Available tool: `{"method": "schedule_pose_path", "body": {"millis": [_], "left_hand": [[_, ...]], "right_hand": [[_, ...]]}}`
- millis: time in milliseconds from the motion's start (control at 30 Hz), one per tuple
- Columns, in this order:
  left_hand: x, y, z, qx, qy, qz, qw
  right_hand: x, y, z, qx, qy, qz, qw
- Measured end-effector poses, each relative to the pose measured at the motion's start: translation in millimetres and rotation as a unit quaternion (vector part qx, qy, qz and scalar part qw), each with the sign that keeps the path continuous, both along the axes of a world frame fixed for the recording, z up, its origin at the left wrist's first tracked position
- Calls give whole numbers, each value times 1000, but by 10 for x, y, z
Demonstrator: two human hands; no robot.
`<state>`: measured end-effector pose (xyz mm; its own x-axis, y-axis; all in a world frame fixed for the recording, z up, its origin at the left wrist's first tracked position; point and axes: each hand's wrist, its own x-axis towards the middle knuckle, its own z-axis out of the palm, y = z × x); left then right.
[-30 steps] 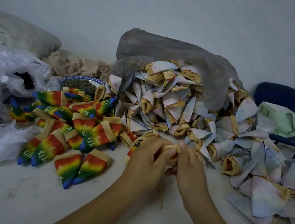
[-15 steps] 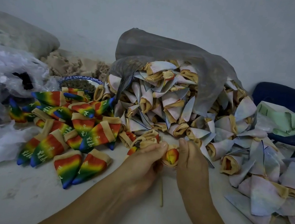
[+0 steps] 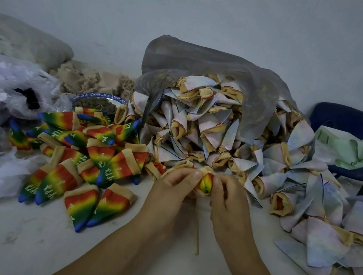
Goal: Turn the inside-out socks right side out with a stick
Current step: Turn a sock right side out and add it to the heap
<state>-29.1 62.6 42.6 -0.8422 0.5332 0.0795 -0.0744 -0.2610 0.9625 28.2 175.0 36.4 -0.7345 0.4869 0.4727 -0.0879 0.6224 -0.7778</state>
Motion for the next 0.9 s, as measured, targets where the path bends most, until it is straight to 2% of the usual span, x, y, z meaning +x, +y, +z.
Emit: {"method": "schedule_pose_path", "body": {"millis": [100, 200, 333, 567, 667, 800, 900], "left_hand": [[-22, -12, -7, -27, 56, 21, 998], [-35, -16, -9, -40, 108, 27, 993], [-27, -24, -3, -78, 182, 33, 980], [16, -26, 9, -92, 254, 21, 963], [30, -24, 2, -110, 313, 24, 943], [21, -18, -17, -114, 315, 12, 942], [26, -16, -14, -92, 239, 1, 967]], "right_hand": [[-17, 8, 27, -15, -30, 5, 999], [5, 55, 57, -126, -49, 28, 990], [46, 130, 77, -279, -45, 59, 957], [129, 270, 134, -368, -95, 159, 911], [160, 333, 146, -402, -100, 186, 891], [175, 376, 134, -401, -103, 200, 888], [169, 356, 136, -408, -85, 209, 885]]}}
